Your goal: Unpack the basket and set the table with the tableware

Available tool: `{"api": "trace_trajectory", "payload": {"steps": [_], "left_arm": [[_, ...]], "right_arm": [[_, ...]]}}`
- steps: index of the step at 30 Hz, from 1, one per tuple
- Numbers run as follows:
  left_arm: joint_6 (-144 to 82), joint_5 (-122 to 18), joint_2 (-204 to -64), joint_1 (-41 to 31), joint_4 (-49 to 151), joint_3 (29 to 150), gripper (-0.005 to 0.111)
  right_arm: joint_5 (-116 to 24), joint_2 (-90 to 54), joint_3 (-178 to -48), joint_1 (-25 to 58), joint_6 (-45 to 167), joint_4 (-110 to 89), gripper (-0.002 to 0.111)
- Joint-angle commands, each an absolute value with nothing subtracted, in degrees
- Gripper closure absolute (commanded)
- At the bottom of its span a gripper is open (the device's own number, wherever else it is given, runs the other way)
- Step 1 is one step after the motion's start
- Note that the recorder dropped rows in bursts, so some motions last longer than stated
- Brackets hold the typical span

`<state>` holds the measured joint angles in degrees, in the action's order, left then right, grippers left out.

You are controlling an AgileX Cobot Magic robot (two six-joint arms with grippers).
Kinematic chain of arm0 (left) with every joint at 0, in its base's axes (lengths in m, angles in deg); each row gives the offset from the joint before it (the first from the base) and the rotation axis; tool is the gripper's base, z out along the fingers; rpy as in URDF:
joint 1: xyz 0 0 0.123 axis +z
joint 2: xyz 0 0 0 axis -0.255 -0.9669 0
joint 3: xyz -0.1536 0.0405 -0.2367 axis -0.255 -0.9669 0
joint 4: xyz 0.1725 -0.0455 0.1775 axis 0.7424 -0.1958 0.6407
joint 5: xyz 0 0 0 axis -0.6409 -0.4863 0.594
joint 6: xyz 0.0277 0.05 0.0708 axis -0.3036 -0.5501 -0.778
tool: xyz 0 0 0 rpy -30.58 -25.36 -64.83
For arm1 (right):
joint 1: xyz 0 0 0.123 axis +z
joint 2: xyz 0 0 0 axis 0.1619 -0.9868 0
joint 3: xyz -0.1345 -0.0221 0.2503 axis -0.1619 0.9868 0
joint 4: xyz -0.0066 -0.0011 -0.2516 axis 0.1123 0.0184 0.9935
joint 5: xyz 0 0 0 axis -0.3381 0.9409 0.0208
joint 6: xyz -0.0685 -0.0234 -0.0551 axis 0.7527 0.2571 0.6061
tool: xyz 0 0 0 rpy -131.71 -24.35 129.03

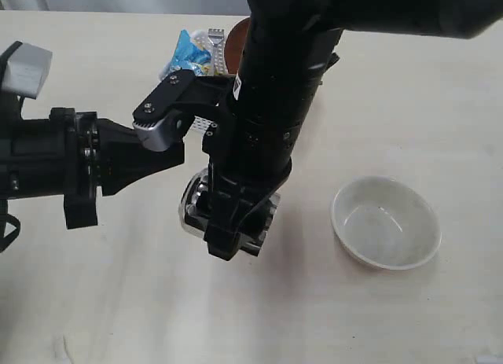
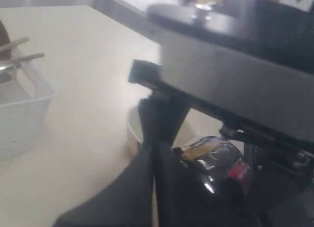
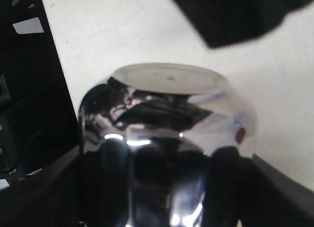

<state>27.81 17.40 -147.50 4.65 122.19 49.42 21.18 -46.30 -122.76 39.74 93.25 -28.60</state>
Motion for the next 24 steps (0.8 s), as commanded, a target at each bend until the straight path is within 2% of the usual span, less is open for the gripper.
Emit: {"api": "trace_trajectory", "payload": {"steps": [1, 24], "left_arm": [[23.0, 18.0, -147.6, 0.5, 120.7, 49.5, 0.107], [25.1, 15.4, -154.6, -0.2, 124.7, 49.5, 0.107]], "right_arm": [[19.9, -46.5, -123.1, 39.8, 94.0, -29.2, 0.109], [16.7, -46.5, -125.5, 39.8, 92.8, -29.5, 0.109]]}}
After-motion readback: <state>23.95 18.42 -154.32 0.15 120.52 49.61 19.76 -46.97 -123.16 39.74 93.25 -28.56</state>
